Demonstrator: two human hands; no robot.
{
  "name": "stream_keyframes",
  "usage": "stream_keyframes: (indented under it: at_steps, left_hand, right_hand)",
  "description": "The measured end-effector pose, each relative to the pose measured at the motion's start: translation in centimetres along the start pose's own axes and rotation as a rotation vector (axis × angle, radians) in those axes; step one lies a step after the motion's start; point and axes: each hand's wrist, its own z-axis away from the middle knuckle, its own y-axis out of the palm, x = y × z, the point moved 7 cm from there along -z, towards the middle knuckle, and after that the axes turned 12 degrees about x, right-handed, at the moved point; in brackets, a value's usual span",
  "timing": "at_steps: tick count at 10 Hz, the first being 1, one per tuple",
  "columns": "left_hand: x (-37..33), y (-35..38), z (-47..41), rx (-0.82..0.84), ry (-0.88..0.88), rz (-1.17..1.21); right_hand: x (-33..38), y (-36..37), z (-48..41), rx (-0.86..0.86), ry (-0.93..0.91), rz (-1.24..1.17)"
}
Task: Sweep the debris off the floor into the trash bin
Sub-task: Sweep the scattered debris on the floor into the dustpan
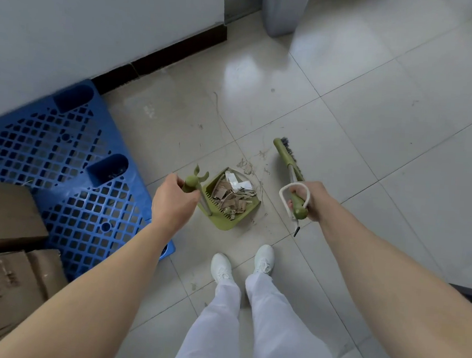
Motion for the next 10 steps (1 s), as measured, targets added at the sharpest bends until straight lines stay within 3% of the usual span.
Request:
stream_keyframes:
  at_steps: [2,5,7,8,9,10]
  left_hand:
    - [-0.8,0.5,-0.5,-0.042,-0.013,0.005]
    - [-1.6,1.1,-0.4,-0.034,-0.021,0.016]
    - [-1.1,1.3,0.0,-0.041,-0.045,0.025]
    - [-0.8,1.9,0.0,-0.034,-0.061,0.021]
    - [-0.4,2.3,-0.1,-0.031,-0.078,0.027]
    - [-0.5,2.5,0.0,-0.034,-0.080,0.045]
  right_hand:
    - [-3.8,3.8,0.6,0.175,0.117,0.396]
    - [-2.4,-2.0,6.6,0.171,0.093,0.383]
    - [1.3,-0.5,2.9,0.094,0.017,0.520]
    - [1.8,1.2,0.2,0.102,-0.004,0.708]
    - [-1.1,2.7,0.1,0.154,0.040,0.507]
    - [-3.7,2.5,1.6,0.209,0.130,0.535]
